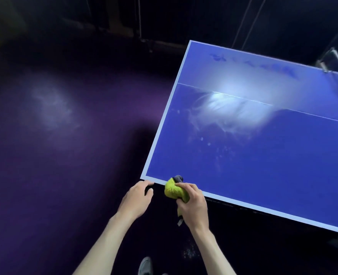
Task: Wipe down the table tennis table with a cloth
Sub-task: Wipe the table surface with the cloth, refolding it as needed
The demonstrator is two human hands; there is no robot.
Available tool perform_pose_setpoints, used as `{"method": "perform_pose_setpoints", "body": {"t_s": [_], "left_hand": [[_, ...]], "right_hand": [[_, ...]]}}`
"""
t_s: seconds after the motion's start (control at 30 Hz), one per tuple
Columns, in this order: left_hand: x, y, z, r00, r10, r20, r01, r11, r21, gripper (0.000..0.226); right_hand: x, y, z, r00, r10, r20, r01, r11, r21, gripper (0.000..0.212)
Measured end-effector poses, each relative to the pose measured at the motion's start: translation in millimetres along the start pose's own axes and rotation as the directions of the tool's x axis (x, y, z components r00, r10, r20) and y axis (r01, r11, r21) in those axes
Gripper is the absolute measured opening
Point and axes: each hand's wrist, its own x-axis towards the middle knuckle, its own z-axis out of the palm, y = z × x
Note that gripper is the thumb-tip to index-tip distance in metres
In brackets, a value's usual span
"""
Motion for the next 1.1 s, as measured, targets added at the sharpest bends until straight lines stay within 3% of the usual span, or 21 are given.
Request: {"method": "perform_pose_setpoints", "body": {"t_s": [0.3, 0.53, 0.73, 1.1], "left_hand": [[-41, 22, -18, 0.995, 0.088, -0.053, -0.089, 0.996, -0.011, 0.033], [-43, 18, -37, 0.985, 0.078, -0.155, -0.111, 0.970, -0.215, 0.027], [13, 1, -86, 0.985, 0.101, -0.140, -0.133, 0.959, -0.250, 0.028], [160, -28, -236, 0.982, 0.148, -0.117, -0.162, 0.980, -0.116, 0.026]], "right_hand": [[-12, -36, -33, 0.997, 0.040, -0.070, -0.024, 0.974, 0.225, 0.053], [0, -64, -24, 0.985, 0.106, -0.135, -0.052, 0.933, 0.356, 0.050], [50, -102, 18, 0.990, 0.102, -0.094, -0.070, 0.952, 0.299, 0.052], [185, -208, 99, 0.964, 0.145, -0.222, -0.078, 0.954, 0.289, 0.049]]}}
